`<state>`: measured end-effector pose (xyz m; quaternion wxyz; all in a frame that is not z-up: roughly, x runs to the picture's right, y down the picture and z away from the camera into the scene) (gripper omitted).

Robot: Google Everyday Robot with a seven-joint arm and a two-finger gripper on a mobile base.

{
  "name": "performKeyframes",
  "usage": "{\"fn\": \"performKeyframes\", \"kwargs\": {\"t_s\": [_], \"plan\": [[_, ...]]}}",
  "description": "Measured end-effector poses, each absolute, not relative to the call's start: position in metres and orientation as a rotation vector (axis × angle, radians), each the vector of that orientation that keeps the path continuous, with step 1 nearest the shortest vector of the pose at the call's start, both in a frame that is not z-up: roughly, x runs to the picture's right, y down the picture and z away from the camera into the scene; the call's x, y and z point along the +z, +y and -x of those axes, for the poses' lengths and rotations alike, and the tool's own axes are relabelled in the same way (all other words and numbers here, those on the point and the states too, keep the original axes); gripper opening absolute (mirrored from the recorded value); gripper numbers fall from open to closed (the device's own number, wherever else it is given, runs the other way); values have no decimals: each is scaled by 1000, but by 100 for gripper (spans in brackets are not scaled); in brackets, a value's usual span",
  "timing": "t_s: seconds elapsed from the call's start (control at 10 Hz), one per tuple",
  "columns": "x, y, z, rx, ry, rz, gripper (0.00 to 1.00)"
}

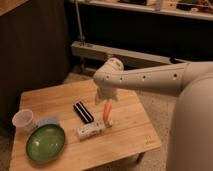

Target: Place the pepper in the ceramic bowl

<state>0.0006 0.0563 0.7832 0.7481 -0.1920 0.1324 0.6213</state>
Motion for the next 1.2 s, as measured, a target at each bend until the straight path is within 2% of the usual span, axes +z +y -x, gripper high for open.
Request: {"fn": "performKeyframes", "kwargs": {"t_s": [0.6,1.2], "plan": [[836,66,5,1323,394,423,66],[879,78,-13,1405,453,513,66]]}}
